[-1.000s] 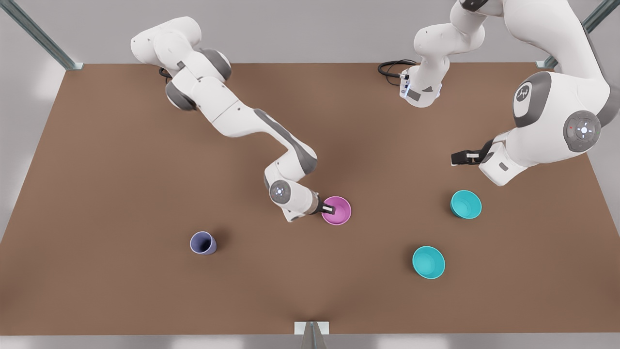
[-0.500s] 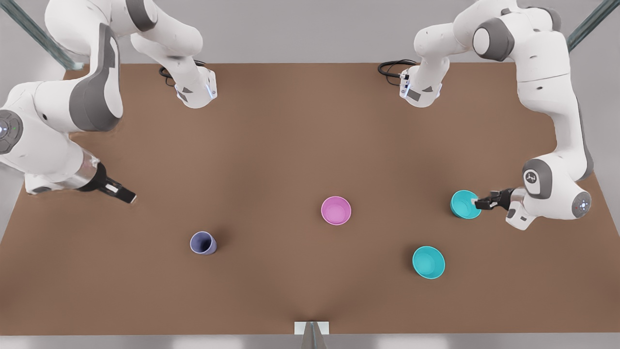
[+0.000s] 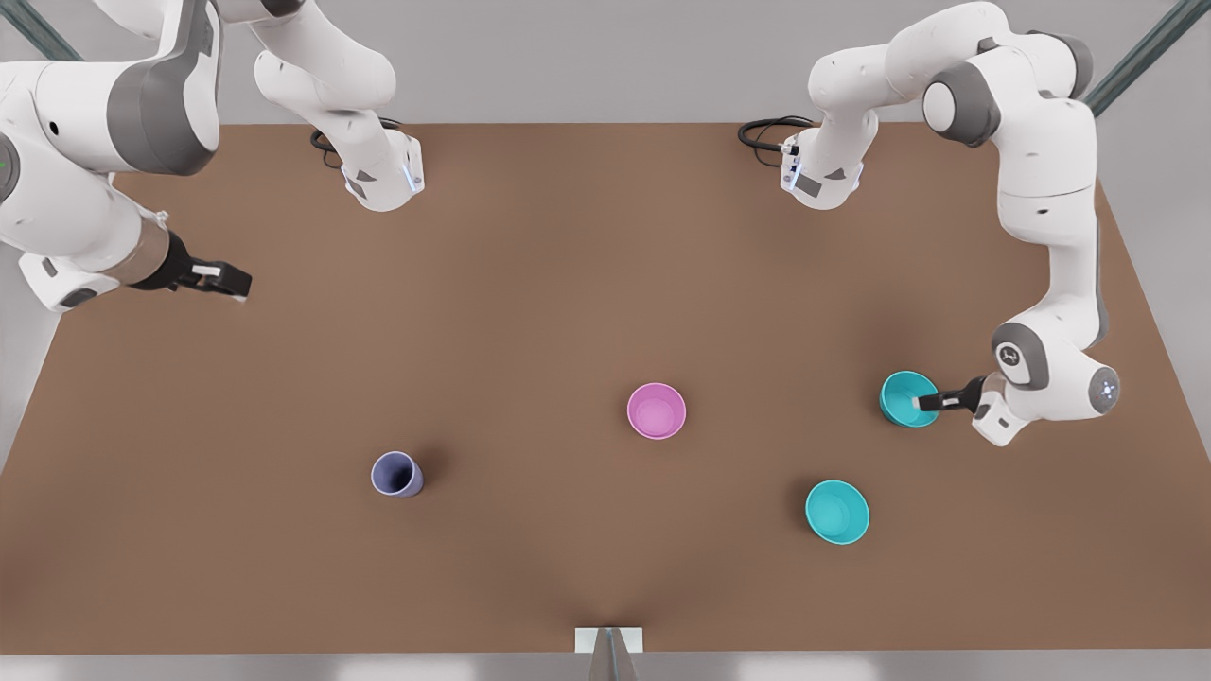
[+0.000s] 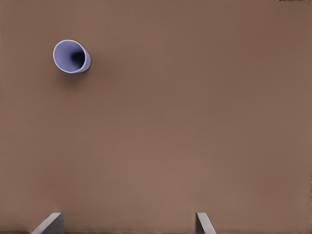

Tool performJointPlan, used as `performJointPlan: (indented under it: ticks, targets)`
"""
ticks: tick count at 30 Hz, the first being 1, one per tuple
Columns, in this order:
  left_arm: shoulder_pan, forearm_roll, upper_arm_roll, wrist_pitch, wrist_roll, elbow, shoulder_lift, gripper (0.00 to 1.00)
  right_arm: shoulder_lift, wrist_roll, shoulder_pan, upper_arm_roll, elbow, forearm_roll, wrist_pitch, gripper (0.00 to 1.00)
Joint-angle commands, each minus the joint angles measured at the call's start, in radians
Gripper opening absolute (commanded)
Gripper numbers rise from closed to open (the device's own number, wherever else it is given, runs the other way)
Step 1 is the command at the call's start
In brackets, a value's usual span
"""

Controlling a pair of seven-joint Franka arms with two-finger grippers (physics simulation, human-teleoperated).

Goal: Stack the blue bowl on the pink bowl

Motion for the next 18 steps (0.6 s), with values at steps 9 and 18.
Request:
performJointPlan:
  ticks: [9, 18]
  targets:
    - [-0.001, -0.001, 0.0, -0.022, 0.258, 0.003, -0.03, 0.21, 0.005, -0.274, -0.002, 0.0, 0.001, 0.006, -0.016, 1.0]
    - [-0.61, -0.001, -0.017, -0.137, -0.799, 0.217, -0.118, 0.21, 0.001, -0.273, 0.001, -0.003, -0.002, 0.005, -0.01, 1.0]
